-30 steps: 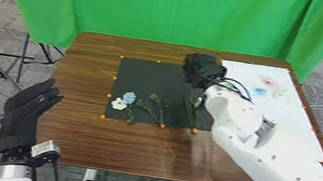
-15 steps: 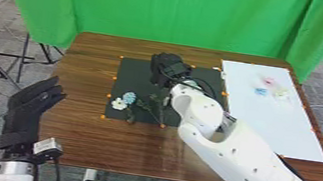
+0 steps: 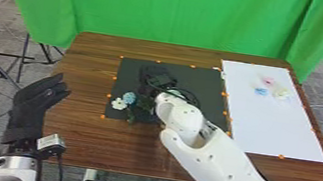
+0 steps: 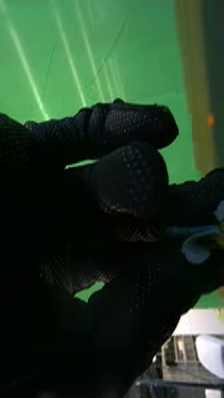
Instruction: Arrange flowers
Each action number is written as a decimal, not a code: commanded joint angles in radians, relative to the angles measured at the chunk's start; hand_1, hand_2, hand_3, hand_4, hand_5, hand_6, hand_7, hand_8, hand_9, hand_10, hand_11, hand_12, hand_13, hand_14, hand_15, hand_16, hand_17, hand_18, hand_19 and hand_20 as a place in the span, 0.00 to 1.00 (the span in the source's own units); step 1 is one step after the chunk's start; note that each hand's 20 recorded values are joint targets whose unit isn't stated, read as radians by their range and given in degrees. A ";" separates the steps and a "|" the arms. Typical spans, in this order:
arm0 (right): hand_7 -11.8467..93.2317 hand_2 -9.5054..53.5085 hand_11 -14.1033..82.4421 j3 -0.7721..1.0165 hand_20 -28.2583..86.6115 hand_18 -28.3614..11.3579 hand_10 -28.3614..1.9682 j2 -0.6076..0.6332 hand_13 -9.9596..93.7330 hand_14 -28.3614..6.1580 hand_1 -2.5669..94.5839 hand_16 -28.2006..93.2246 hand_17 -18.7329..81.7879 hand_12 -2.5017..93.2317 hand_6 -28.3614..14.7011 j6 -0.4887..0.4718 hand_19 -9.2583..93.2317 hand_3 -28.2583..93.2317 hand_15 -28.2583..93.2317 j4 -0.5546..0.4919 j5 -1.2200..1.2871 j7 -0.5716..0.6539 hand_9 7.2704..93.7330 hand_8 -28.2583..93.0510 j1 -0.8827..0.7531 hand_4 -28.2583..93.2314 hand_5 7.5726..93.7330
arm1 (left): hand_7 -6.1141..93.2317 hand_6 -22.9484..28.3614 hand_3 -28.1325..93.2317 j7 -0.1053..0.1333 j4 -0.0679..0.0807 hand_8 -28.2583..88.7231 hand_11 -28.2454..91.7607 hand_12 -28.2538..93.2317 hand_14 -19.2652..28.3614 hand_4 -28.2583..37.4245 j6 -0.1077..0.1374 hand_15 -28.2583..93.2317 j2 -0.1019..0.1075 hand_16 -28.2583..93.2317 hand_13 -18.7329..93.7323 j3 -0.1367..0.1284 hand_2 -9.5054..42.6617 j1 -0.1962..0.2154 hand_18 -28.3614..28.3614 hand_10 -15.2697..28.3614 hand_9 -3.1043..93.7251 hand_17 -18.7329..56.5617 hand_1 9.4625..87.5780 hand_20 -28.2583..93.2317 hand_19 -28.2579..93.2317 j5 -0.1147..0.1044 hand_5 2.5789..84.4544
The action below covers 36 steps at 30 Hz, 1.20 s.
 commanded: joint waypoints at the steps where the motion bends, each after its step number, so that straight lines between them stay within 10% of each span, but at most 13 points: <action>1: 0.37 0.04 0.39 0.004 0.35 0.22 0.62 -0.004 0.84 0.68 0.58 0.40 0.61 0.37 0.62 -0.009 1.00 0.85 0.83 0.021 -0.024 0.018 0.90 0.26 -0.015 0.00 0.83 | 0.22 0.68 0.91 -0.003 0.003 0.15 0.57 0.29 0.97 0.14 -0.009 0.78 -0.001 0.09 0.38 0.007 0.24 -0.002 0.87 0.81 0.39 0.13 0.22 0.27 0.72 0.000 0.49; 36: 0.35 0.00 0.50 0.068 0.27 0.20 0.41 -0.032 0.72 0.56 0.45 0.39 0.53 0.23 0.55 -0.102 1.00 0.94 0.86 -0.020 -0.041 -0.005 0.67 0.18 -0.045 0.00 0.67 | 0.22 0.68 0.91 -0.020 0.004 0.15 0.57 0.29 0.97 0.15 -0.021 0.78 -0.011 0.09 0.39 0.008 0.23 -0.004 0.87 0.81 0.39 0.13 0.22 0.27 0.72 0.013 0.49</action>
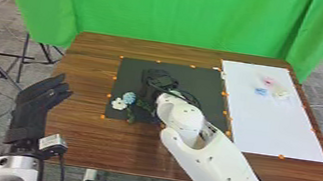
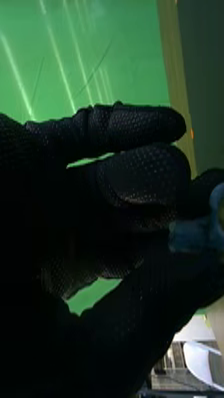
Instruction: Arrange flowers
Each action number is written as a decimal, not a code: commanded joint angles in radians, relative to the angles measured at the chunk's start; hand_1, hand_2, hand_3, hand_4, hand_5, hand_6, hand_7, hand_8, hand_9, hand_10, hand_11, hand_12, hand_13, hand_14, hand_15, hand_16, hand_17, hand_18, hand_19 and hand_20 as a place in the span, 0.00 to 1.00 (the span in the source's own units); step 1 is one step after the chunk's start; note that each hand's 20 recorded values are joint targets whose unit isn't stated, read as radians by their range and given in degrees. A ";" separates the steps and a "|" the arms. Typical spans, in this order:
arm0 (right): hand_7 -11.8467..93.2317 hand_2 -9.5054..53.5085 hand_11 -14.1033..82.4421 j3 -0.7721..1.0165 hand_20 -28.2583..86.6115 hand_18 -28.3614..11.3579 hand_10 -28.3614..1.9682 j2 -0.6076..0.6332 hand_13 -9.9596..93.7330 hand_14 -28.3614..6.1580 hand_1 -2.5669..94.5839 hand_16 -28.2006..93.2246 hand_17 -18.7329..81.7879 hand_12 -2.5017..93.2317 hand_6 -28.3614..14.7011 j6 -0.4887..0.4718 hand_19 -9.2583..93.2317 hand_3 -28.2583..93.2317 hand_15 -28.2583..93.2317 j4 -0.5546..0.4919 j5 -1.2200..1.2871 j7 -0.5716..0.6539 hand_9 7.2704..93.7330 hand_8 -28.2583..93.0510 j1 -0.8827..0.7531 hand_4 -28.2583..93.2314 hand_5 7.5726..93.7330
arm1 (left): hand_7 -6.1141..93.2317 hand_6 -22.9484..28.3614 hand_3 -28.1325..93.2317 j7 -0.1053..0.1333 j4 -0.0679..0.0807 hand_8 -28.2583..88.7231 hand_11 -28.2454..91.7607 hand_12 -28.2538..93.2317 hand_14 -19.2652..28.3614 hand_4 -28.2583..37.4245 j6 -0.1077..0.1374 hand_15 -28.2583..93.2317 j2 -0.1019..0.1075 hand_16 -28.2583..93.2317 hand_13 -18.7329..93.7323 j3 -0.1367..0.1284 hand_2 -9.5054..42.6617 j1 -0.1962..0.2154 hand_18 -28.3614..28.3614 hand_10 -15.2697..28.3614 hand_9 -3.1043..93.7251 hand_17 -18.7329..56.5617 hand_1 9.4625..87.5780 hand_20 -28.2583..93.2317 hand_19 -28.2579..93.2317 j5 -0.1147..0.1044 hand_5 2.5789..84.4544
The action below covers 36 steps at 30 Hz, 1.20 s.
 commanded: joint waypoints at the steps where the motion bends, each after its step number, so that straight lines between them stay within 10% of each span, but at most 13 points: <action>1: 0.35 0.00 0.50 -0.005 0.27 0.20 0.41 0.000 0.72 0.56 0.45 0.39 0.53 0.22 0.55 -0.017 1.00 0.94 0.86 -0.003 0.001 0.012 0.66 0.16 0.007 0.00 0.66 | 0.22 0.68 0.91 -0.015 -0.001 0.15 0.57 0.29 0.97 0.15 -0.016 0.78 -0.013 0.09 0.39 -0.003 0.23 0.006 0.87 0.81 0.39 0.13 0.22 0.27 0.72 0.014 0.49; 12: 0.34 0.00 0.50 -0.050 0.27 0.19 0.38 0.037 0.71 0.56 0.45 0.40 0.52 0.22 0.53 0.000 1.00 0.94 0.86 -0.015 0.025 0.046 0.63 0.12 0.053 0.00 0.64 | 0.22 0.68 0.91 -0.011 -0.003 0.15 0.57 0.29 0.97 0.15 -0.017 0.78 -0.018 0.09 0.39 -0.006 0.23 0.018 0.87 0.81 0.39 0.13 0.22 0.27 0.72 0.009 0.49; 36: 0.32 0.03 0.45 -0.031 0.26 0.18 0.33 0.381 0.69 0.51 0.42 0.37 0.51 0.20 0.52 -0.039 1.00 0.94 0.87 -0.149 0.170 0.032 0.60 0.13 0.237 0.01 0.60 | 0.22 0.68 0.91 0.073 -0.028 0.15 0.57 0.29 0.97 0.15 0.062 0.78 0.023 0.09 0.39 -0.012 0.23 0.094 0.87 0.81 0.39 0.12 0.22 0.27 0.72 -0.031 0.49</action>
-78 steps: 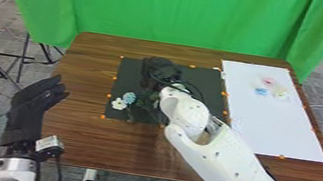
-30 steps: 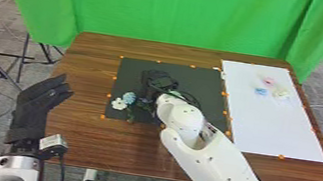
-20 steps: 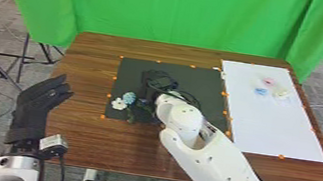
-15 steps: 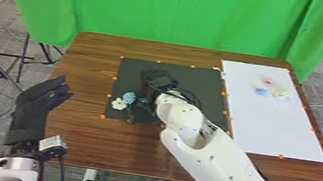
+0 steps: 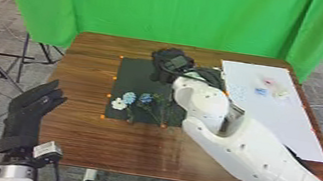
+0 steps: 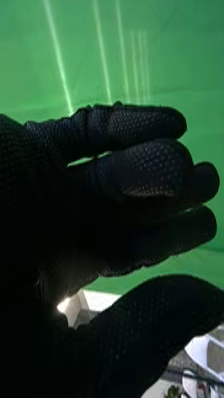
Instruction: Arrange flowers
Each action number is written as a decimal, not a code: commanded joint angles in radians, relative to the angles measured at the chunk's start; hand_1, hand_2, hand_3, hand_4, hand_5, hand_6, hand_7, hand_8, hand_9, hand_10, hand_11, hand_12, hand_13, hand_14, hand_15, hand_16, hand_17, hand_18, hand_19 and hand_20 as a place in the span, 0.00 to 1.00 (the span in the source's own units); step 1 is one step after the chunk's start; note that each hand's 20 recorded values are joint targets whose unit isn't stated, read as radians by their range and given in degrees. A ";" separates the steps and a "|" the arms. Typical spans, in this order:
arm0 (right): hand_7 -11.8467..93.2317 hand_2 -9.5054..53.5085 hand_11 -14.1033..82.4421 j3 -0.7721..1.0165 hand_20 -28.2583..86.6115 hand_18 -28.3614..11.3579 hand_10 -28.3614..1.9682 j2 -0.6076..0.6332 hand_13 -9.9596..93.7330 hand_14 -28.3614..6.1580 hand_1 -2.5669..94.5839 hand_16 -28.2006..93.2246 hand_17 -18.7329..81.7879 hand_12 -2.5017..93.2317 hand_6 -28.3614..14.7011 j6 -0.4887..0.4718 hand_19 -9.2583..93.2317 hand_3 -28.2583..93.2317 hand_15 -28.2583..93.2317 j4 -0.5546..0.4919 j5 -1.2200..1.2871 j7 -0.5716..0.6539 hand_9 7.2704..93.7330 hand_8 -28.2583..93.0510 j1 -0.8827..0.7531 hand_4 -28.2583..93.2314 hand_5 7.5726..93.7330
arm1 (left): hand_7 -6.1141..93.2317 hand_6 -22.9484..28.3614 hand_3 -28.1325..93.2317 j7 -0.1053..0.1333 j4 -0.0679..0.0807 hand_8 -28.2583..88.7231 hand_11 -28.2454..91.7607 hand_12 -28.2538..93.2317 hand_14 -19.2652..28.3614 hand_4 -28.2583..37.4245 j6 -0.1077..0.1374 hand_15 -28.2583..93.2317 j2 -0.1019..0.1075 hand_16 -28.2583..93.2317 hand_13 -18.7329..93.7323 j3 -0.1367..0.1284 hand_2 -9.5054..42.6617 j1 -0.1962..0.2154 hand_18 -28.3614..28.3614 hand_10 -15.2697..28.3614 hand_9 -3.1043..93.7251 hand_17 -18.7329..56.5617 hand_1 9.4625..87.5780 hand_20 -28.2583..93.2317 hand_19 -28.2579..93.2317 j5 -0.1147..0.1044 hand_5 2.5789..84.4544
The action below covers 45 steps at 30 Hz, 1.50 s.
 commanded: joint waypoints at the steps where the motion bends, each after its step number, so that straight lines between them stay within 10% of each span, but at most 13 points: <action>1: 0.31 0.04 0.44 0.125 0.25 0.17 0.33 0.154 0.69 0.51 0.42 0.37 0.50 0.20 0.52 -0.029 1.00 0.94 0.87 0.013 0.053 -0.015 0.60 0.13 -0.004 0.01 0.60 | 0.22 0.68 0.91 0.018 -0.011 0.15 0.57 0.29 0.97 0.15 0.018 0.78 0.008 0.09 0.39 0.004 0.23 0.017 0.87 0.81 0.39 0.12 0.23 0.27 0.72 -0.010 0.49; 21: 0.28 0.09 0.39 0.266 0.24 0.19 0.31 0.411 0.68 0.51 0.36 0.36 0.50 0.20 0.48 0.044 1.00 0.94 0.87 0.135 0.224 0.163 0.55 0.14 -0.086 0.03 0.53 | 0.22 0.68 0.91 0.011 -0.011 0.15 0.56 0.29 0.97 0.15 0.013 0.78 -0.003 0.09 0.38 0.018 0.23 0.011 0.88 0.81 0.39 0.12 0.22 0.27 0.72 -0.002 0.49; 45: 0.28 0.09 0.37 0.362 0.23 0.20 0.30 0.301 0.67 0.51 0.36 0.35 0.49 0.19 0.49 -0.060 0.99 0.95 0.87 0.269 0.158 0.124 0.52 0.14 -0.150 0.02 0.51 | 0.22 0.68 0.91 0.001 -0.001 0.15 0.57 0.29 0.97 0.14 -0.008 0.78 -0.027 0.09 0.38 0.029 0.23 -0.011 0.87 0.81 0.39 0.13 0.22 0.27 0.72 0.008 0.49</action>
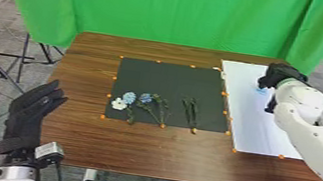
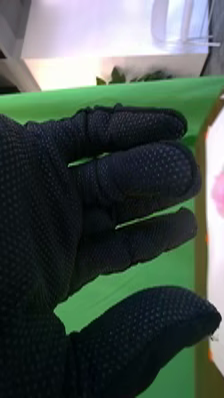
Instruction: Arrange flowers
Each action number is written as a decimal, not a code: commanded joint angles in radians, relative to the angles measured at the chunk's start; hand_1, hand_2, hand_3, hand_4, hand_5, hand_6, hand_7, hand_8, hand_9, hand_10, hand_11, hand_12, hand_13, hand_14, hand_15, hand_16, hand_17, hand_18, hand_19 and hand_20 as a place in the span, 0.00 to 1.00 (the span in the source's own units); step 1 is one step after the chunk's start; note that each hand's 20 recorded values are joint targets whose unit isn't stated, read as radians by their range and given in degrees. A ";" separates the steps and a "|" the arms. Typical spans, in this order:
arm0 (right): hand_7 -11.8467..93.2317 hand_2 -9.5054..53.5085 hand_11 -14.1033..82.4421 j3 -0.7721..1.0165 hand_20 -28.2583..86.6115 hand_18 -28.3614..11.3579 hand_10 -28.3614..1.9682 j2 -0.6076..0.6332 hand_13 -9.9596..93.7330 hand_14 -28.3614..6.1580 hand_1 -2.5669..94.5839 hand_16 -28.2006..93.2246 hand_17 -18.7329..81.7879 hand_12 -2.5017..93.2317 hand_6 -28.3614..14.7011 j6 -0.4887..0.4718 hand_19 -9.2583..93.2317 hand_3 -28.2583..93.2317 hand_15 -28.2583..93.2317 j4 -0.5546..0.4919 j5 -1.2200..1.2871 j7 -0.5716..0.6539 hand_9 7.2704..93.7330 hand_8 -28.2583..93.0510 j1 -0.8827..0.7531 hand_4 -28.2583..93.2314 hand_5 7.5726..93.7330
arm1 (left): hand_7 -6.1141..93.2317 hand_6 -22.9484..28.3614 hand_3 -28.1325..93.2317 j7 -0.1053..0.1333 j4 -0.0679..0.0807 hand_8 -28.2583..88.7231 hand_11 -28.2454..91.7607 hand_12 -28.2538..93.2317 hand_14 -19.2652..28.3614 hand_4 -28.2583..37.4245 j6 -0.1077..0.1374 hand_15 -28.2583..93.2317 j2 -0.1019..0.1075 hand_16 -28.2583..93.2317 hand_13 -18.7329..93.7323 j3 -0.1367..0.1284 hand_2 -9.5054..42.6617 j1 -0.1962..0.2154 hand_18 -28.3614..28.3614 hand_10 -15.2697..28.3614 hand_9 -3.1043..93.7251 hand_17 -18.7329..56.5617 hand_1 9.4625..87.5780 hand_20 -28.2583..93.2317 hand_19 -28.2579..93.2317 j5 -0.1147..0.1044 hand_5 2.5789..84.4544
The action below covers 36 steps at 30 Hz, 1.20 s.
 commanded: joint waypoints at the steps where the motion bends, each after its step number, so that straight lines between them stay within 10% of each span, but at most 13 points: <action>1: 0.27 0.09 0.37 0.029 0.23 0.20 0.30 -0.030 0.67 0.51 0.36 0.35 0.49 0.19 0.49 -0.043 0.99 0.95 0.87 0.035 -0.031 -0.002 0.52 0.14 -0.020 0.02 0.50 | 0.22 0.68 0.91 -0.011 0.003 0.15 0.57 0.29 0.97 0.14 -0.019 0.78 -0.016 0.09 0.38 0.008 0.23 -0.003 0.87 0.81 0.39 0.13 0.22 0.27 0.72 0.010 0.49; 36: 0.28 0.14 0.38 -0.059 0.24 0.19 0.32 -0.062 0.69 0.52 0.34 0.34 0.50 0.19 0.51 0.007 1.00 0.90 0.88 0.108 -0.096 0.042 0.55 0.14 0.006 0.00 0.51 | 0.22 0.68 0.91 -0.028 0.005 0.15 0.57 0.29 0.97 0.14 -0.026 0.78 -0.035 0.09 0.39 0.011 0.24 -0.014 0.87 0.81 0.39 0.13 0.23 0.27 0.72 0.018 0.49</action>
